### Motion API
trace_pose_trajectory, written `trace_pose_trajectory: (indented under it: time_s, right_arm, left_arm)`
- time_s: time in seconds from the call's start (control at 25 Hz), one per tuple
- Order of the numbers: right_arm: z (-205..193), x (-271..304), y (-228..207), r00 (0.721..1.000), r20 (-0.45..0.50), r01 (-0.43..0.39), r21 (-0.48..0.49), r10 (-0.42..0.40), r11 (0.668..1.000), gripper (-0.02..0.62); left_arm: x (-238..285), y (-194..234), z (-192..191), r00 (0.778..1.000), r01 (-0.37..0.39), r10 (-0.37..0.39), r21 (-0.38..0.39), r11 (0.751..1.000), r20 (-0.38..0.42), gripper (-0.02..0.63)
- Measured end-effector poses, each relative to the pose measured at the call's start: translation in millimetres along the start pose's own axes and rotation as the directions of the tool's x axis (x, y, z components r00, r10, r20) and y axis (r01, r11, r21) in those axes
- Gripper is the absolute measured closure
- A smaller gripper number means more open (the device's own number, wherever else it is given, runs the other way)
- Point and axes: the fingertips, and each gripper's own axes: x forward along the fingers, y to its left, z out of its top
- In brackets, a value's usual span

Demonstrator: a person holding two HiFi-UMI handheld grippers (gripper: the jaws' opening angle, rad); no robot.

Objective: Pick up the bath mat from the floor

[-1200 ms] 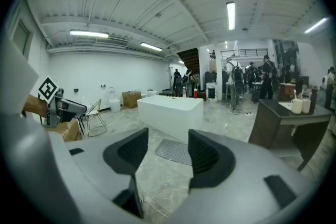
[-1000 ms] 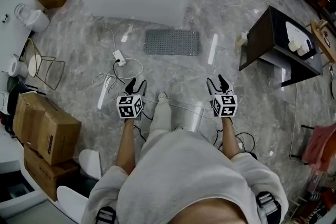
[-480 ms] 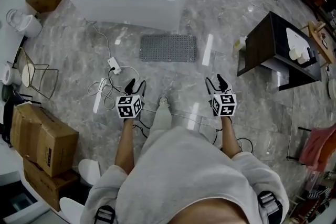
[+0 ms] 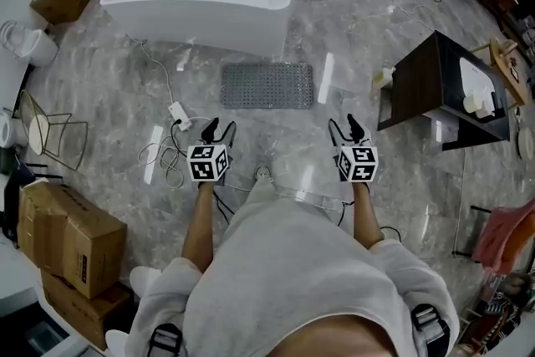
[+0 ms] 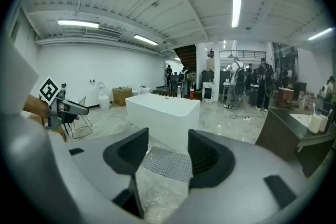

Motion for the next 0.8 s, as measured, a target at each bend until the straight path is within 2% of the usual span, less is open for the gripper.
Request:
trace_pose_trajectory:
  time_s: [0.32,0.8]
  right_arm:
    - [31.0,59.7,-2.8,1.000,-0.003,0.029,0.000,-0.029,1.000,0.353]
    - [47.6,111.9,-7.9,0.998,-0.025,0.065,0.013,-0.064,0.998,0.353]
  left_arm:
    - [50.4,49.9,41.2,1.000,0.022,-0.022,0.011,1.000,-0.003,0.391]
    - [106.7,81.8,71.1,0.997,0.072,-0.071,0.029,0.997,-0.023,0.391]
